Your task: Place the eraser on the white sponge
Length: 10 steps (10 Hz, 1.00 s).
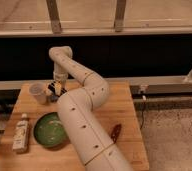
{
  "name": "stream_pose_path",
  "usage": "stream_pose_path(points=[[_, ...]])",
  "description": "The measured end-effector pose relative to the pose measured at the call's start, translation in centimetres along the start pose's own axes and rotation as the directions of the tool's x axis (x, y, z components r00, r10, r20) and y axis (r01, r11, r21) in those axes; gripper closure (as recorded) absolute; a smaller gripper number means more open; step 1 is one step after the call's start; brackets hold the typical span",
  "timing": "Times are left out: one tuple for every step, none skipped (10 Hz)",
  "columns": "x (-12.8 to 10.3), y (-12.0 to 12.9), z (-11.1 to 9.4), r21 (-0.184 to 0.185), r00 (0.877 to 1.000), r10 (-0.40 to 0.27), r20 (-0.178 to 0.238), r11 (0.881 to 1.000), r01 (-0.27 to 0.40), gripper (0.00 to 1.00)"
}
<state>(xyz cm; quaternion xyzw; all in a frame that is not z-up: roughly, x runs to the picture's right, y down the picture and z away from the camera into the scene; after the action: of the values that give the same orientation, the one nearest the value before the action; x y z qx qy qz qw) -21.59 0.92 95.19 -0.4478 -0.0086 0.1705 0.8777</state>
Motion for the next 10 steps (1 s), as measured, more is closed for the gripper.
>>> stream_pose_path(points=[[0.01, -0.01, 0.01, 0.000, 1.000, 0.000, 0.000, 1.000, 0.000, 0.61], [-0.02, 0.01, 0.01, 0.000, 1.000, 0.000, 0.000, 1.000, 0.000, 0.53], [-0.09, 0.06, 0.04, 0.000, 1.000, -0.001, -0.001, 1.000, 0.001, 0.42], [-0.10, 0.07, 0.06, 0.000, 1.000, -0.002, -0.001, 1.000, 0.002, 0.30], [-0.01, 0.03, 0.16, -0.001, 1.000, -0.001, -0.002, 1.000, 0.001, 0.24], [0.01, 0.01, 0.11, -0.001, 1.000, 0.000, -0.001, 1.000, 0.000, 0.20], [-0.02, 0.03, 0.14, -0.001, 1.000, -0.001, -0.002, 1.000, 0.001, 0.20], [-0.06, 0.06, 0.14, -0.001, 1.000, -0.001, -0.002, 1.000, 0.001, 0.20], [-0.03, 0.03, 0.13, -0.001, 1.000, -0.001, -0.002, 1.000, 0.001, 0.20], [-0.01, 0.02, 0.13, -0.001, 1.000, 0.000, -0.002, 1.000, 0.000, 0.20]])
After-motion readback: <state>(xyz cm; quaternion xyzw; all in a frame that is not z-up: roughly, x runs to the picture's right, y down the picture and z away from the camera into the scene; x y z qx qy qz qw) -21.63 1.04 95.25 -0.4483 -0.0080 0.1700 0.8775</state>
